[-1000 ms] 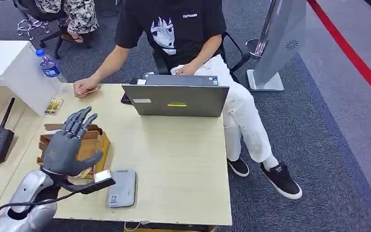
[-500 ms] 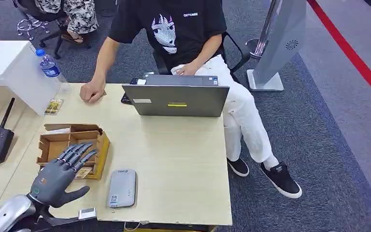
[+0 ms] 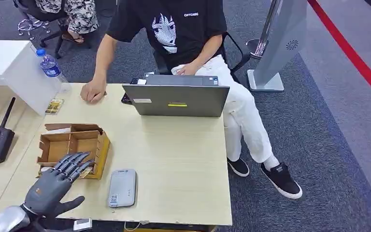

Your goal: Pass the card to the sensor for recognition and then transmit it.

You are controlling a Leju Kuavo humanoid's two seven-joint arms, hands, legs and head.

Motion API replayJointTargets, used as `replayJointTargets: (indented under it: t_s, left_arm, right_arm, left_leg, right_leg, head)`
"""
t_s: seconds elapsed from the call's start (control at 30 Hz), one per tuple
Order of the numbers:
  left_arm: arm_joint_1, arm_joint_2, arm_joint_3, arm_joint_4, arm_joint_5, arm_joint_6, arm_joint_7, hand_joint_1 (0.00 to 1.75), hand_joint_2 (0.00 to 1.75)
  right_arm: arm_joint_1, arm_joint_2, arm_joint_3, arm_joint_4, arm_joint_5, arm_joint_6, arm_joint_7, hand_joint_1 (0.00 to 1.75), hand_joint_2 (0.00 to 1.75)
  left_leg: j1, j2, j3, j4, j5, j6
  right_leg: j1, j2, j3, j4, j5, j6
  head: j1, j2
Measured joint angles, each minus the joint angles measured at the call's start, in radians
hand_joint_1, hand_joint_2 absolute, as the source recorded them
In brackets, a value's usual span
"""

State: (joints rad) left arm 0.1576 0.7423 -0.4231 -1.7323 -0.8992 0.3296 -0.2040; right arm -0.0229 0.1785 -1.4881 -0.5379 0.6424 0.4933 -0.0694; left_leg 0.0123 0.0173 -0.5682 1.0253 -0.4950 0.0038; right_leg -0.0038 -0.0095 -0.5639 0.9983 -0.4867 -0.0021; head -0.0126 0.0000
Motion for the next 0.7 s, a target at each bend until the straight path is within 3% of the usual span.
replayJointTargets:
  t_s: [0.2,0.57,0.7]
  left_arm:
    - [0.012,-0.013,0.02,0.009,-0.049,0.063,0.057,0.0,1.75]
    - [0.015,-0.023,0.03,0.03,-0.053,0.083,0.068,0.0,1.75]
    - [0.014,-0.054,0.043,0.095,-0.045,0.111,0.078,0.0,1.75]
  right_arm:
    - [0.0,0.016,-0.016,-0.035,0.013,0.027,0.019,0.0,1.75]
    - [0.0,0.023,-0.023,-0.05,0.016,0.031,0.024,0.0,1.75]
    - [-0.001,0.024,-0.024,-0.058,0.037,0.029,0.019,0.0,1.75]
  left_leg:
    - [0.0,0.0,0.0,0.0,0.0,0.0]
    - [0.0,0.0,0.0,0.0,0.0,0.0]
    - [0.0,0.0,0.0,0.0,0.0,0.0]
  right_leg:
    - [0.0,0.0,0.0,0.0,0.0,0.0]
    - [0.0,0.0,0.0,0.0,0.0,0.0]
    - [0.0,0.0,0.0,0.0,0.0,0.0]
  head:
    - [0.0,0.0]
    - [0.0,0.0]
    - [0.0,0.0]
